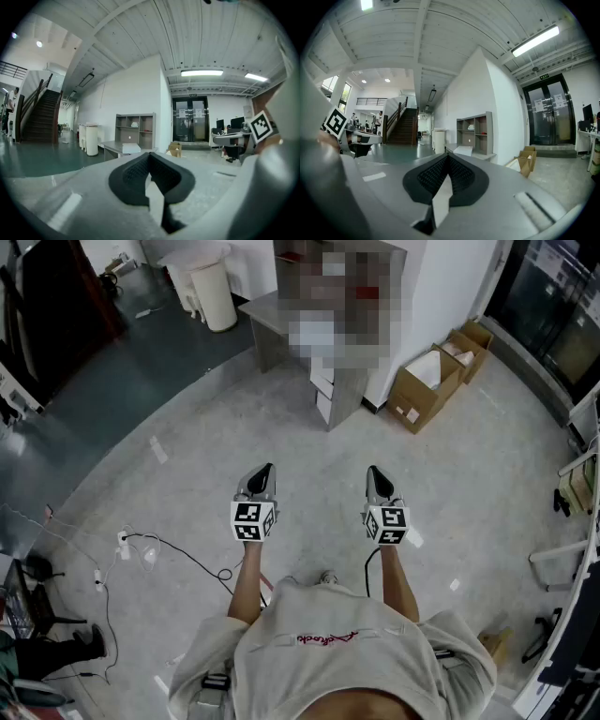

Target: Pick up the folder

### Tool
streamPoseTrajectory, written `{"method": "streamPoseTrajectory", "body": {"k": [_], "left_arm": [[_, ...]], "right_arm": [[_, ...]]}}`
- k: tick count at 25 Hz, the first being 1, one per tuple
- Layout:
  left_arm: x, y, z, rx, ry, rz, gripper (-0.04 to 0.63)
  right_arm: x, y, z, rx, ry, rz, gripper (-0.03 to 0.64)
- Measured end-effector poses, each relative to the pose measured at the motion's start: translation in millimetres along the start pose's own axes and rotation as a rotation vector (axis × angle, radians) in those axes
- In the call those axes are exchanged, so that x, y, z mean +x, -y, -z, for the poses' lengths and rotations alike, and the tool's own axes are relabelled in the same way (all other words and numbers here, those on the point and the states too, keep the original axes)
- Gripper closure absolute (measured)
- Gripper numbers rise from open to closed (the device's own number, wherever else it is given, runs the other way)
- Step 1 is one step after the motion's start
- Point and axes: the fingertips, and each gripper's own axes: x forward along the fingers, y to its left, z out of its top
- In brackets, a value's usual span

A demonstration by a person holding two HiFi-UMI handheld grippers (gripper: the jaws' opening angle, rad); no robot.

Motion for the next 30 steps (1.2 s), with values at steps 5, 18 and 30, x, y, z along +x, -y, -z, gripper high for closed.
{"method": "streamPoseTrajectory", "body": {"k": [5, 18, 30], "left_arm": [[7.5, 7.6, -0.4, 0.002, 0.001, 0.0, 0.595], [32.0, 38.0, -3.5, 0.004, -0.003, -0.023, 0.595], [55.6, 63.3, 6.2, -0.004, -0.021, -0.024, 0.595]], "right_arm": [[0.4, 8.1, 3.9, 0.003, -0.006, -0.006, 0.611], [4.6, 41.6, 5.6, 0.009, -0.005, -0.046, 0.611], [8.5, 64.3, 18.2, -0.004, -0.034, -0.083, 0.611]]}}
